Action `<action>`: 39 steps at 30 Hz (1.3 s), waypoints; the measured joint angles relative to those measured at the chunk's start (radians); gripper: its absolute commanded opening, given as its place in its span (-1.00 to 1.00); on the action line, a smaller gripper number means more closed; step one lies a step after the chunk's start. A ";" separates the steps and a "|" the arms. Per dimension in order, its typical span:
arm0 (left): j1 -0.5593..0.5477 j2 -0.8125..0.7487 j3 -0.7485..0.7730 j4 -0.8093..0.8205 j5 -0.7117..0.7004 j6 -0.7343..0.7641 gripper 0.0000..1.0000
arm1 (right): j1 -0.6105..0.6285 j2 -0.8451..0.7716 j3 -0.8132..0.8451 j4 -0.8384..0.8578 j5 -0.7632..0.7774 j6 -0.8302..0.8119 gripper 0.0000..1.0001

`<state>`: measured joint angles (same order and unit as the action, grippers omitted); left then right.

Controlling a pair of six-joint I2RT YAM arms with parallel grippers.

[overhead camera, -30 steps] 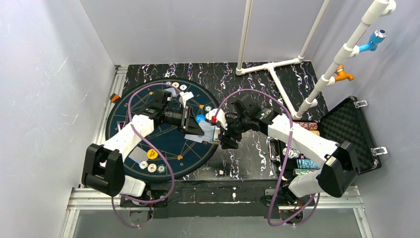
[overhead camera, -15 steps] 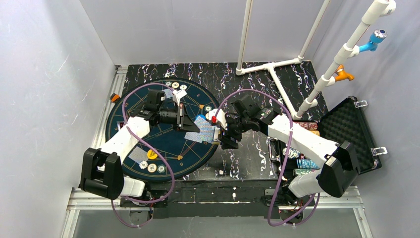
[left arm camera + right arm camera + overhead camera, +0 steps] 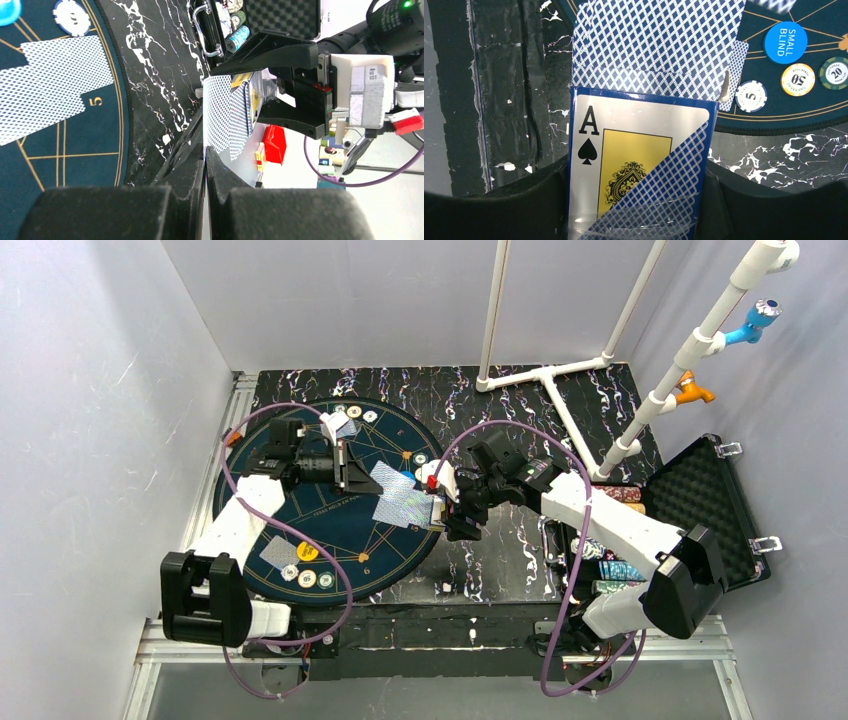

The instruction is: Distribute texas hold em gaming equipment

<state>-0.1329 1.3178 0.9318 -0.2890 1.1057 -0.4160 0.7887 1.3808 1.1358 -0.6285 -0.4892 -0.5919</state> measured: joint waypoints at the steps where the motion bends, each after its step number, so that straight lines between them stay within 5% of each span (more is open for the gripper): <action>1: 0.013 0.000 0.006 -0.015 0.004 0.016 -1.00 | 0.000 0.000 0.000 0.000 0.000 0.000 -0.97; 8: 0.159 0.003 0.101 -0.253 0.036 0.249 -1.00 | 0.000 0.000 0.000 0.002 -0.003 -0.004 -0.97; 14: 0.375 0.115 0.296 -0.703 -0.004 0.746 -1.00 | 0.000 0.000 0.000 0.002 -0.004 -0.006 -0.97; 20: 0.661 0.256 0.312 -1.011 -0.153 1.205 -1.00 | 0.000 0.000 0.000 0.002 -0.006 -0.006 -0.97; 26: 0.844 0.337 0.327 -1.066 -0.287 1.413 -1.00 | 0.000 0.000 0.000 0.003 -0.009 -0.006 -0.97; 39: 0.920 0.508 0.380 -0.940 -0.460 1.565 -1.00 | 0.000 0.000 0.000 0.002 -0.009 -0.007 -0.97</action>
<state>0.7868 1.8256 1.3121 -1.2293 0.6453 1.1488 0.7887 1.3811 1.1355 -0.6262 -0.4984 -0.5991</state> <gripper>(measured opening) 0.008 0.731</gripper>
